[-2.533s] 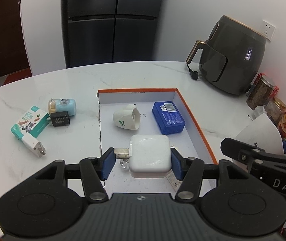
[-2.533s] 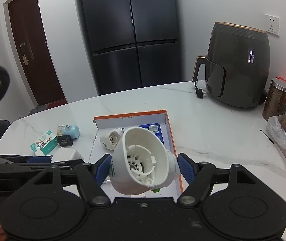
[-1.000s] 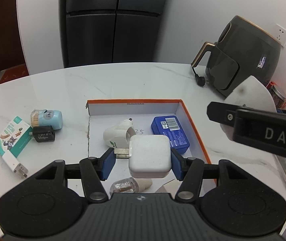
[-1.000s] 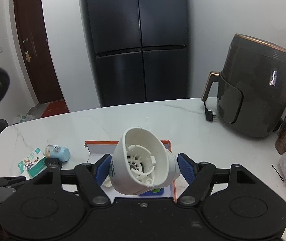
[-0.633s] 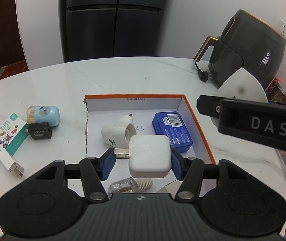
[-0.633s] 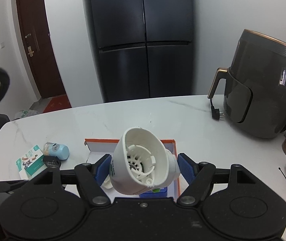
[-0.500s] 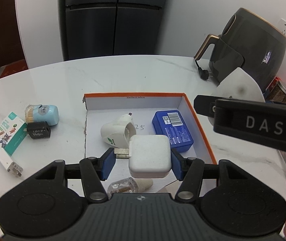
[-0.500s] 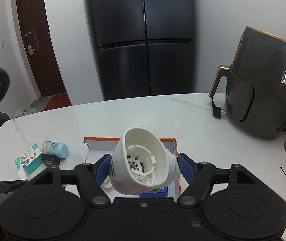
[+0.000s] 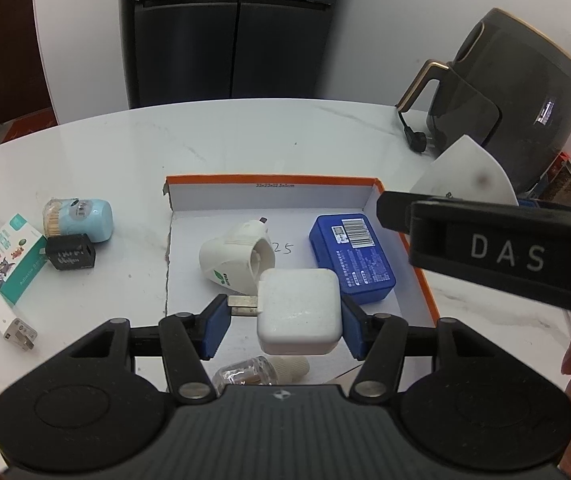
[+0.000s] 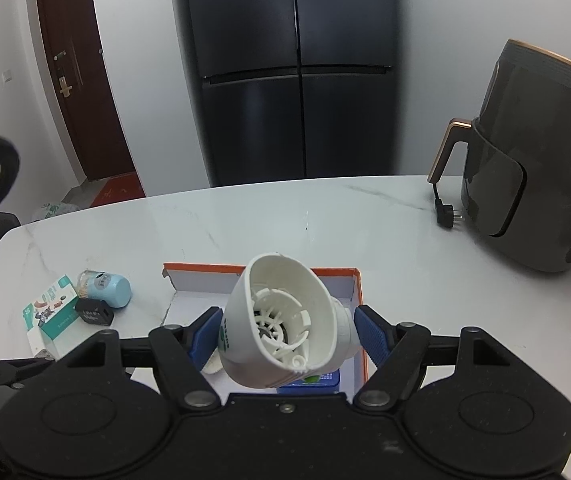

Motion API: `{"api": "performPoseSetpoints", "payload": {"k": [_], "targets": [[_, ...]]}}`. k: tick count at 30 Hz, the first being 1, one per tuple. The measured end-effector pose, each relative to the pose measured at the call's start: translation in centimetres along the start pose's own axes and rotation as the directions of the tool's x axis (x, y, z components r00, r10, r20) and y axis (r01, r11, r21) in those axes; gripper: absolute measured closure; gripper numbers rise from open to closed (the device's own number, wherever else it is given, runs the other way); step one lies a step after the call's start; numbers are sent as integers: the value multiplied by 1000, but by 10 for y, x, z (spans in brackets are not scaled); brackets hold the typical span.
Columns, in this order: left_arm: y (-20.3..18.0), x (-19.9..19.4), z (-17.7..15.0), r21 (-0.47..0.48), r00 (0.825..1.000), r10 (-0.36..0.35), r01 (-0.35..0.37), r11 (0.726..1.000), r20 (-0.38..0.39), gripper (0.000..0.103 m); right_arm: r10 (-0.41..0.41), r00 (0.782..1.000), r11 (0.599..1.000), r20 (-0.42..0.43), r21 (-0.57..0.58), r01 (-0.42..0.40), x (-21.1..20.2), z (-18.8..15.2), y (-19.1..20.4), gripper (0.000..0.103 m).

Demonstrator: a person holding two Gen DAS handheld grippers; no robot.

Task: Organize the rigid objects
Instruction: 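Lower the white charger and round plug into the tray box with both tools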

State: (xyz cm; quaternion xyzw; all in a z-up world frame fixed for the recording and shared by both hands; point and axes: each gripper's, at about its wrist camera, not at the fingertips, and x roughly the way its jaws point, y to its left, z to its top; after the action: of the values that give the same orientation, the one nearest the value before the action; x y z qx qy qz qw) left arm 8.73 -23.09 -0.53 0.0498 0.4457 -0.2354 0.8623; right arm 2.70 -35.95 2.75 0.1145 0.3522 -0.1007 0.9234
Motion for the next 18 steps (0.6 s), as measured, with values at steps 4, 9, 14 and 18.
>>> {"api": "performPoseSetpoints", "payload": {"k": [4,9,14,18], "targets": [[2,3,1,-8,1000,2,-2,1000,-1,45,-4,1000,1000,-2,3,4,2,0,-3,16],[5,8,3,-16,1000,7,-7,1000,-4,45,-15,1000,1000,-1,13,15,1,-1,-9,16],[7,14,8,-26,1000,12,-12,1000,-8,45,-29,1000,999,-6,30,29,2,-5,-17,16],[8,17,13,-33,1000,12,-12,999,-4,45,-35,999,999,-7,37,35,4,-5,-21,16]]}}
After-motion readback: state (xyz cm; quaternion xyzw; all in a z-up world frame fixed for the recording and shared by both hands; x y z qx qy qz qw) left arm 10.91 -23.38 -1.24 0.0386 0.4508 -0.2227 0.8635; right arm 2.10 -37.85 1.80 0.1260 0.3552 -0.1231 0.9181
